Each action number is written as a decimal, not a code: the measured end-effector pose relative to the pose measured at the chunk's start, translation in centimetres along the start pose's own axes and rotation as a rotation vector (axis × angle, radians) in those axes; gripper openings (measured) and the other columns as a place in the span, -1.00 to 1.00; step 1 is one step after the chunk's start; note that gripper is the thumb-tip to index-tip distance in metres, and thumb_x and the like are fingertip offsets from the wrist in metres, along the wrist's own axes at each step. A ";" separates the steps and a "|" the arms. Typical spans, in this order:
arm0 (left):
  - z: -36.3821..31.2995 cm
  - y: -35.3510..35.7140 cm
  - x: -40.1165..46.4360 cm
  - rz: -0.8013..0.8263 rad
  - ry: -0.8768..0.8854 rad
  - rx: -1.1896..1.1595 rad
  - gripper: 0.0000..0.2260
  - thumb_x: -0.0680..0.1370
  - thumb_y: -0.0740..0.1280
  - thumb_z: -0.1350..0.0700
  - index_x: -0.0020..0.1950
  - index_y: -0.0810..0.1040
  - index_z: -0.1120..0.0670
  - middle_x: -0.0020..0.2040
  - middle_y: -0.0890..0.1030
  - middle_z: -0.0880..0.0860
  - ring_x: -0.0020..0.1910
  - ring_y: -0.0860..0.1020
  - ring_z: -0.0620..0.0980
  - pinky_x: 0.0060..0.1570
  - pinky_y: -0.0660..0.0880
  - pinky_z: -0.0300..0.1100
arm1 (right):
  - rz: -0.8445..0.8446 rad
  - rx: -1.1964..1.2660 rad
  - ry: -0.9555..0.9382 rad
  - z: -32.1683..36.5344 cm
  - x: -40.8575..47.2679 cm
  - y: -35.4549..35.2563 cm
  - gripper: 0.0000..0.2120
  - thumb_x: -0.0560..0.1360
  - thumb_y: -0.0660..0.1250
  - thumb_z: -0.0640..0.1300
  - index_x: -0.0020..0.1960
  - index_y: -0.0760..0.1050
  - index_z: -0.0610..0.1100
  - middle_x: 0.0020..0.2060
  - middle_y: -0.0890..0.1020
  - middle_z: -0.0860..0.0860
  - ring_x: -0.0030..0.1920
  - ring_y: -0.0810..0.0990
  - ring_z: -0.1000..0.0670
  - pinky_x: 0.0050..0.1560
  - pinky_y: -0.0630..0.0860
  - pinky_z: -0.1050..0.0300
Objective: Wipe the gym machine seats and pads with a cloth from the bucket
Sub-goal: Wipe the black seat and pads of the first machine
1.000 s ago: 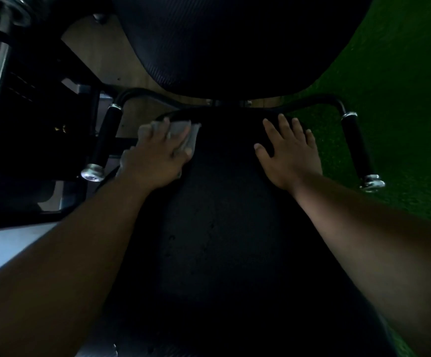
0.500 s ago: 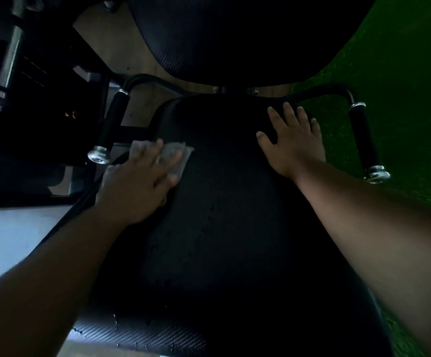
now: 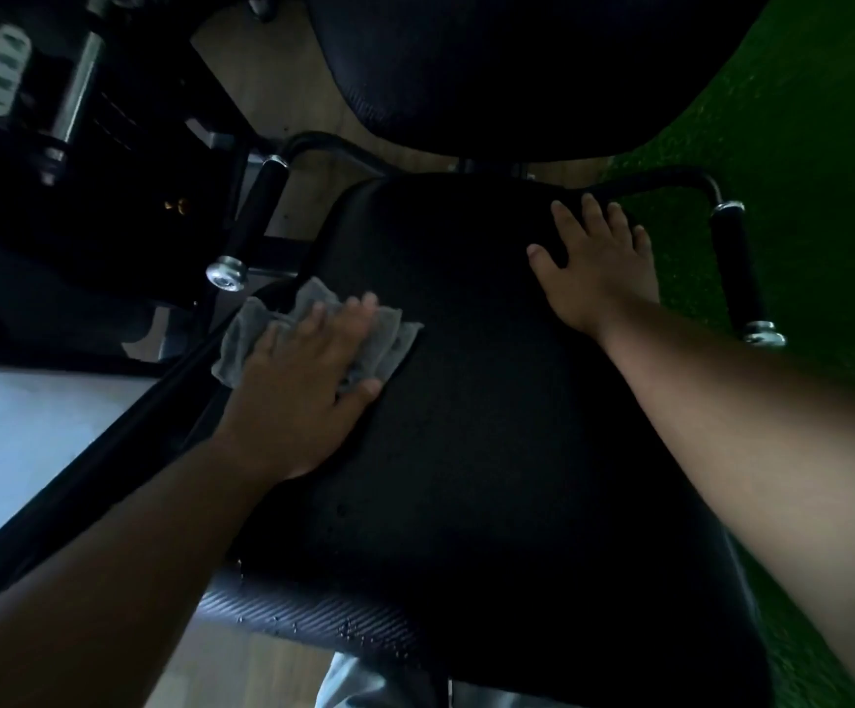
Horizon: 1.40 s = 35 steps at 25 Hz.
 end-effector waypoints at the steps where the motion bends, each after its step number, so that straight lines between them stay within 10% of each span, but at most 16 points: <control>1: 0.5 0.0 1.2 -0.016 -0.074 0.024 -0.35 0.57 -0.09 -0.31 0.61 -0.21 -0.19 0.64 -0.02 -0.10 0.61 -0.07 0.01 0.52 -0.01 0.21 | 0.016 0.008 0.005 0.2 -0.1 -0.2 -0.32 0.59 -0.12 0.36 0.63 -0.09 0.11 0.63 -0.07 -0.02 0.62 -0.13 -0.14 0.58 -0.12 -0.16; 7: -0.5 -0.8 10.9 0.091 -0.238 -0.074 -0.44 0.66 -0.05 -0.19 0.63 -0.11 -0.12 0.64 -0.17 -0.09 0.61 -0.18 0.07 0.49 -0.09 0.33 | 0.149 -0.051 0.010 3.1 -11.8 0.1 -0.32 0.60 -0.17 0.34 0.63 -0.22 0.09 0.62 -0.20 -0.02 0.61 -0.22 -0.12 0.57 -0.19 -0.15; 13: -3.5 0.1 -4.3 0.078 0.180 0.109 -0.48 0.65 -0.16 -0.16 0.63 -0.10 -0.16 0.63 -0.12 -0.15 0.61 -0.13 0.01 0.49 -0.07 0.26 | 0.098 -0.043 0.040 4.3 -14.7 0.3 -0.35 0.60 -0.11 0.34 0.62 -0.15 0.16 0.63 -0.13 0.05 0.62 -0.17 -0.06 0.58 -0.16 -0.14; 21: 0.8 -0.4 6.0 0.093 -0.082 -0.057 -0.49 0.68 -0.06 -0.11 0.64 -0.03 -0.08 0.65 -0.08 0.03 0.61 -0.09 0.15 0.49 -0.04 0.33 | 0.014 -0.049 0.044 4.2 -14.8 1.1 -0.36 0.59 -0.11 0.34 0.61 -0.10 0.18 0.63 -0.08 0.06 0.62 -0.13 -0.05 0.58 -0.13 -0.13; 26: -5.2 0.9 -5.5 0.060 0.271 0.076 -0.49 0.65 -0.16 -0.19 0.62 -0.02 -0.21 0.63 -0.05 -0.17 0.61 -0.09 -0.02 0.50 -0.04 0.26 | 0.008 -0.013 0.012 3.9 -14.5 1.0 -0.35 0.59 -0.08 0.33 0.61 -0.07 0.16 0.63 -0.05 0.05 0.62 -0.11 -0.05 0.58 -0.13 -0.14; 31: 3.5 0.5 -4.3 0.094 0.079 0.160 -0.39 0.56 -0.22 -0.22 0.62 0.04 -0.15 0.65 -0.06 -0.07 0.61 -0.10 0.12 0.46 0.03 0.36 | 0.008 -0.004 0.001 4.0 -14.7 1.0 -0.36 0.60 -0.10 0.33 0.62 -0.08 0.17 0.63 -0.07 0.05 0.62 -0.13 -0.05 0.58 -0.16 -0.14; 35: -3.7 0.8 0.6 0.112 -0.036 0.085 -0.50 0.67 -0.09 -0.14 0.62 -0.07 -0.19 0.64 -0.14 -0.07 0.61 -0.13 0.14 0.44 -0.05 0.40 | 0.016 0.002 -0.007 4.0 -14.5 0.9 -0.36 0.59 -0.08 0.33 0.62 -0.07 0.16 0.63 -0.07 0.04 0.62 -0.13 -0.06 0.58 -0.15 -0.15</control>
Point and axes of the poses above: each hand's wrist, its own x-axis towards the middle knuckle, its own y-axis out of the palm, z = x × y, the point moved 4 cm from there along x, towards the middle knuckle
